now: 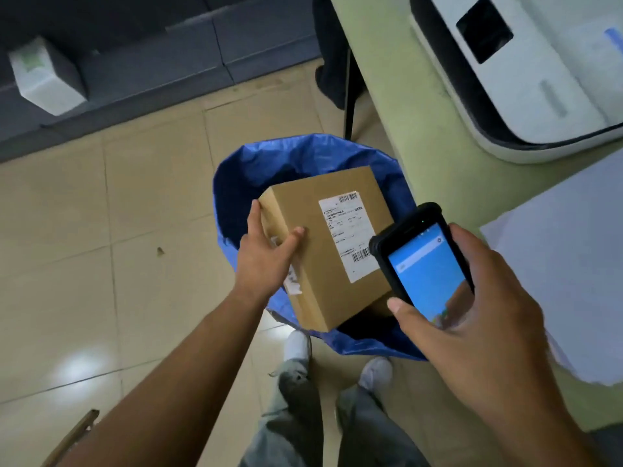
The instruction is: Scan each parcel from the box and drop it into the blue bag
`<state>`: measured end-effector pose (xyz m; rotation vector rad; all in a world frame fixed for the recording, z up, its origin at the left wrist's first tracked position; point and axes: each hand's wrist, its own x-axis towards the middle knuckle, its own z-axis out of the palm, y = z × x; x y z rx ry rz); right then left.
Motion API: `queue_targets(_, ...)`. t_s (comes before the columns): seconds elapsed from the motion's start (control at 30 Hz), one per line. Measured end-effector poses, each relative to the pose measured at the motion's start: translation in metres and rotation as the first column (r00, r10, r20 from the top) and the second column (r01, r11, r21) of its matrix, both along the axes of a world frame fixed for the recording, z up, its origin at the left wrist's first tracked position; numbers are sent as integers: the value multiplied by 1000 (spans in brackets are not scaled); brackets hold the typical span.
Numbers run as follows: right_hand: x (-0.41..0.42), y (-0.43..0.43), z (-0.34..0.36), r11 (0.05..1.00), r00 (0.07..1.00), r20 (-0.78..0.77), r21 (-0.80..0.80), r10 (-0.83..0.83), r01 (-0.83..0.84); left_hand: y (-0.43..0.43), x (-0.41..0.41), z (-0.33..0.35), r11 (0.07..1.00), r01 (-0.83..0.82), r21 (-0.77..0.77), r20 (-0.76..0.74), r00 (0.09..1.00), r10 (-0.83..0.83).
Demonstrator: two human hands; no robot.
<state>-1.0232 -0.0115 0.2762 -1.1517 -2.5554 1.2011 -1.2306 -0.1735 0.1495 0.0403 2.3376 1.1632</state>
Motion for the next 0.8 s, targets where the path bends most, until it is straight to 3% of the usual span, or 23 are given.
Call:
queue_targets(0.07, -4, -1, -10, 1000, 1000, 11, -3, 2, -2, 7, -9, -17, 997, 52, -52, 19, 999, -51)
queue_targets(0.23, -5, -2, -21, 1000, 999, 30, 0, 20, -20, 13, -15, -31, 972, 162, -169, -189, 963, -193)
queue_targets(0.43, -8, -3, -22, 1000, 999, 34, -23, 2, -1, -2, -10, -19, 932, 292, -215, -206, 919, -336)
queue_targets(0.8, -12, -12, 50, 1000, 1000, 11, -19, -19, 19, -35, -12, 133, 898, 376, -228, -292, 853, -432)
